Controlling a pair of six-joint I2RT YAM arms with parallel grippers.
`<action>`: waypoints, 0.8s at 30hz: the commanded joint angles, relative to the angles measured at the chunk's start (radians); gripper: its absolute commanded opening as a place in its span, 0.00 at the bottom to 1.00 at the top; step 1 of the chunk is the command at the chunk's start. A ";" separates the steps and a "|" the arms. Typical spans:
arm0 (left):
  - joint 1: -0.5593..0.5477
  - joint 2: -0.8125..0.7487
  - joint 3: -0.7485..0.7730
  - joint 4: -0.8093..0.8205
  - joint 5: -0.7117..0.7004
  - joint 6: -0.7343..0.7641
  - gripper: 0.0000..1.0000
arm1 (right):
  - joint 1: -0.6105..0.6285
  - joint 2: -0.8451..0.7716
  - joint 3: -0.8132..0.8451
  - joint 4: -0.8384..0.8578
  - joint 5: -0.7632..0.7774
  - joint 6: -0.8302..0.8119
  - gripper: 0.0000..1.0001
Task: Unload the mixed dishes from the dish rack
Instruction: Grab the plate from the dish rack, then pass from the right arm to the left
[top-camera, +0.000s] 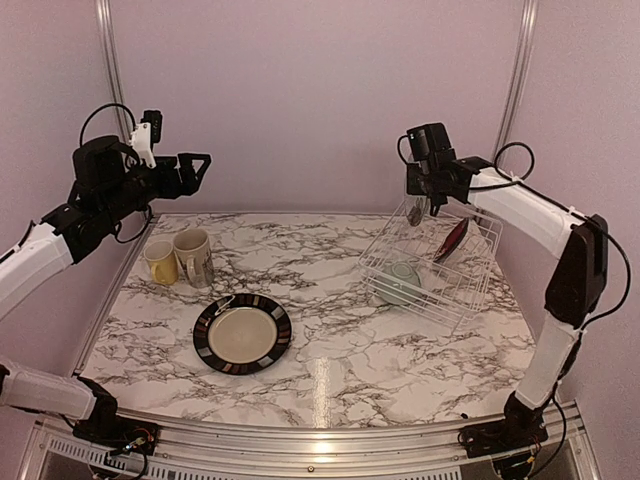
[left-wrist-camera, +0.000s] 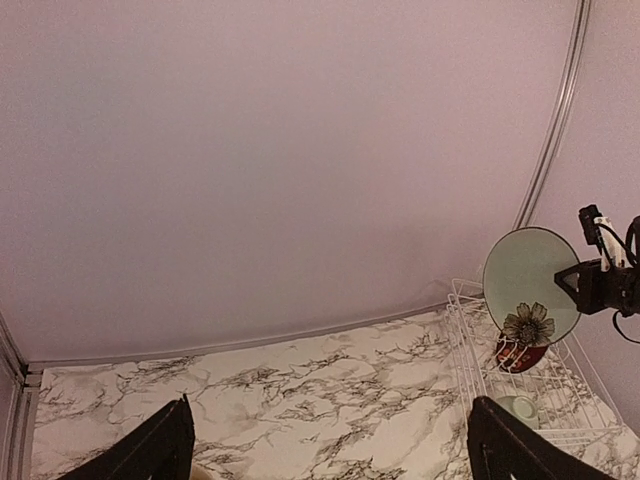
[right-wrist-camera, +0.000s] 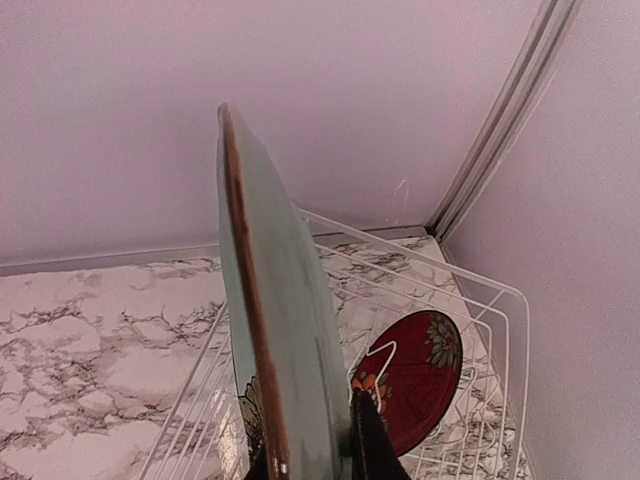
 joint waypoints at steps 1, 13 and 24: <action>0.004 0.021 0.000 0.009 0.022 0.000 0.98 | -0.090 -0.218 -0.158 0.249 -0.453 -0.005 0.00; -0.049 0.197 0.130 -0.090 0.107 -0.124 0.98 | -0.228 -0.453 -0.520 0.574 -1.204 0.264 0.00; -0.133 0.173 -0.170 0.368 0.411 -0.797 0.97 | -0.134 -0.327 -0.704 1.066 -1.473 0.641 0.00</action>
